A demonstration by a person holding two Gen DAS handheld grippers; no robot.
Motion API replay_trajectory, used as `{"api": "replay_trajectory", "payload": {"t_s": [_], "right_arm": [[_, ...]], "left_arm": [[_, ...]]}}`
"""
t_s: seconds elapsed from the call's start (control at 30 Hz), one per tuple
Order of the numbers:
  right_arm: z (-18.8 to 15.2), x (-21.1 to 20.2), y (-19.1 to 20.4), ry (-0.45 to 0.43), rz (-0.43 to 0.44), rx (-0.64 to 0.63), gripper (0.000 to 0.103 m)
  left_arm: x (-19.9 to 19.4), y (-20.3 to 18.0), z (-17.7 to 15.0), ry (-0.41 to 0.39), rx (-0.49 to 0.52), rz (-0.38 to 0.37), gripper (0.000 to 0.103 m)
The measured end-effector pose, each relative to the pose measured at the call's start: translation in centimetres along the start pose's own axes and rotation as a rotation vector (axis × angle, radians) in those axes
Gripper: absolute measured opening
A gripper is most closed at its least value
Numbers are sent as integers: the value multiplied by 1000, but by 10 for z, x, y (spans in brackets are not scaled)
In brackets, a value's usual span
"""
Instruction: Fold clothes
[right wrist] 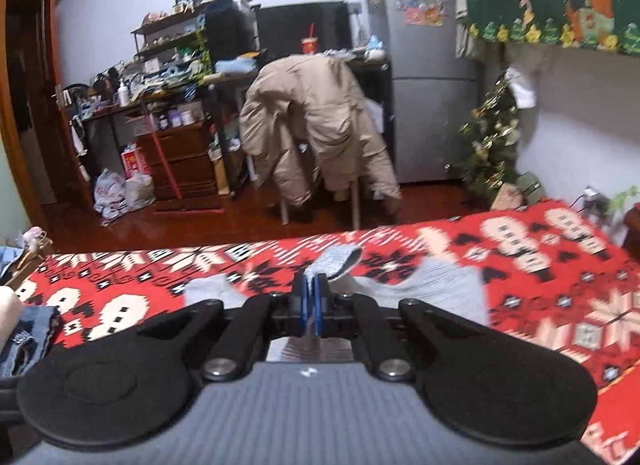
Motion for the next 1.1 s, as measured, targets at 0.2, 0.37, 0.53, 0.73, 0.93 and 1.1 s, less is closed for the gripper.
{"api": "replay_trajectory", "payload": {"t_s": [0.2,0.37,0.53,0.73,0.93,1.1], "right_arm": [[-10,16,21,16,44,15,3],[-13,20,22,20,94,33,4],[-18,28,26,74,175,36,9],[-16,-10,7,68,229,40,25],[-38,-66,-38,106,126,-42,25],[-63,-81,-46,120,150,-80,25]], "left_arm": [[-2,3,2,-5,-16,-6,2],[-3,2,2,-7,-18,-9,2],[-1,3,2,5,-31,-23,2],[-2,2,4,36,-73,-113,2],[-3,-13,2,166,-143,-341,4],[0,-35,-11,229,-97,-403,8]]}}
Point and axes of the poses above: each gripper's, at about its wrist camera, not at the fingertips, and x roughly the way its jaws point, y to its left, z to its top, the point moved 5 cm from there along x, roughly the way its jaws point, and after that the axes turned 5 degrees about z, right-handed, at the moved point
